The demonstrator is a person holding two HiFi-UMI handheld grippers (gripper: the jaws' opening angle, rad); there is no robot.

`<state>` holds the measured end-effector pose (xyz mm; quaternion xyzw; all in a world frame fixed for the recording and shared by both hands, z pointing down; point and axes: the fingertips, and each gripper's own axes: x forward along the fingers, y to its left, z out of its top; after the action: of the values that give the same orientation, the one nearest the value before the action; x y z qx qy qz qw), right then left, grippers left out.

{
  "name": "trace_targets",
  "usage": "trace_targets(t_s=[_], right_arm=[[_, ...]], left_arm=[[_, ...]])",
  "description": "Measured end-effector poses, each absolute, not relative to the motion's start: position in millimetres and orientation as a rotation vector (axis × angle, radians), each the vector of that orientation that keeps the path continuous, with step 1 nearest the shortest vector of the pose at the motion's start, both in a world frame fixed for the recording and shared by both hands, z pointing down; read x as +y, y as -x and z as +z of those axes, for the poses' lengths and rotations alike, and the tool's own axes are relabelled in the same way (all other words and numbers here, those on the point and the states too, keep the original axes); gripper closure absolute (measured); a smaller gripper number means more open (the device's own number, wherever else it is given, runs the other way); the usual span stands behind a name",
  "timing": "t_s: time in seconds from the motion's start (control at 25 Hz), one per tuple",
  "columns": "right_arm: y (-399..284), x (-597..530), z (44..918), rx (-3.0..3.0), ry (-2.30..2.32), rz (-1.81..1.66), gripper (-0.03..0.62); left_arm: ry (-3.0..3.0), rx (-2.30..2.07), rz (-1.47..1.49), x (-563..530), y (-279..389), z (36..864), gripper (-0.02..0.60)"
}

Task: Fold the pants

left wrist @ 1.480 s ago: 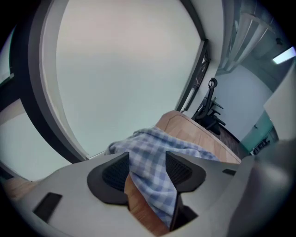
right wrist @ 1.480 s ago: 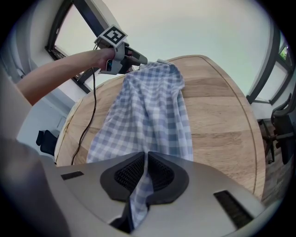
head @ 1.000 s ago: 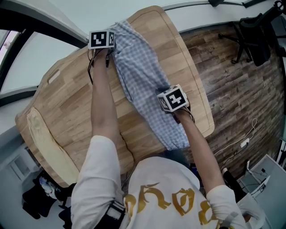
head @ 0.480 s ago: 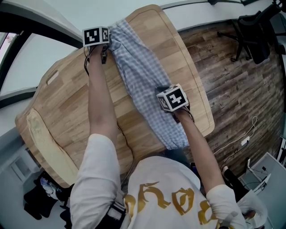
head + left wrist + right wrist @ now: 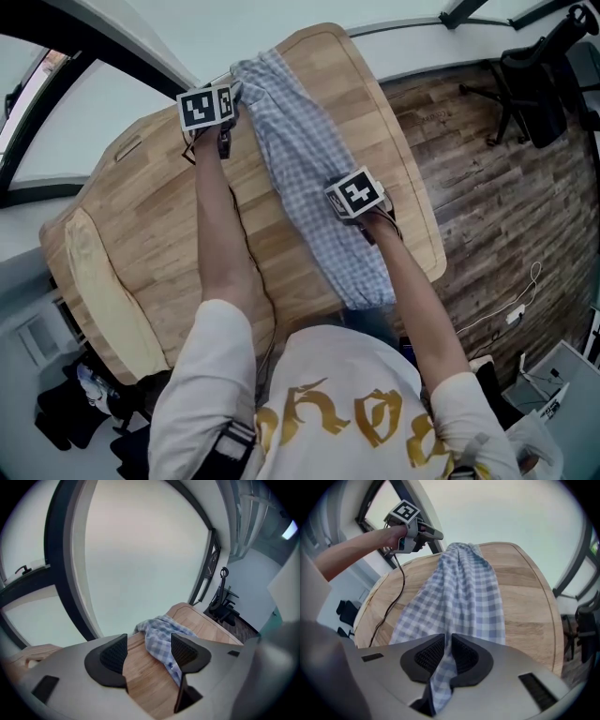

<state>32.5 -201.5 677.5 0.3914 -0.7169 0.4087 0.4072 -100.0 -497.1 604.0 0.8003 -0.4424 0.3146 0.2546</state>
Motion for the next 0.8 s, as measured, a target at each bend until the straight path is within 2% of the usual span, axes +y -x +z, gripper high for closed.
trace_targets(t_s=[0.24, 0.44, 0.68, 0.8], right_arm=[[-38, -196, 623, -1.928, -1.053, 0.836, 0.526], [-49, -165, 587, -1.990, -1.101, 0.789, 0.520], [-61, -96, 567, -2.050, -1.082, 0.778, 0.520], [-71, -52, 551, -2.122, -1.083, 0.757, 0.520]], left_arm=[[-2.233, -1.229, 0.760, -432, 111, 542, 0.304], [-2.229, -1.177, 0.754, -341, 90, 523, 0.311], [-2.173, -1.126, 0.761, -215, 59, 520, 0.357], [-2.178, -1.165, 0.698, -156, 44, 500, 0.404]])
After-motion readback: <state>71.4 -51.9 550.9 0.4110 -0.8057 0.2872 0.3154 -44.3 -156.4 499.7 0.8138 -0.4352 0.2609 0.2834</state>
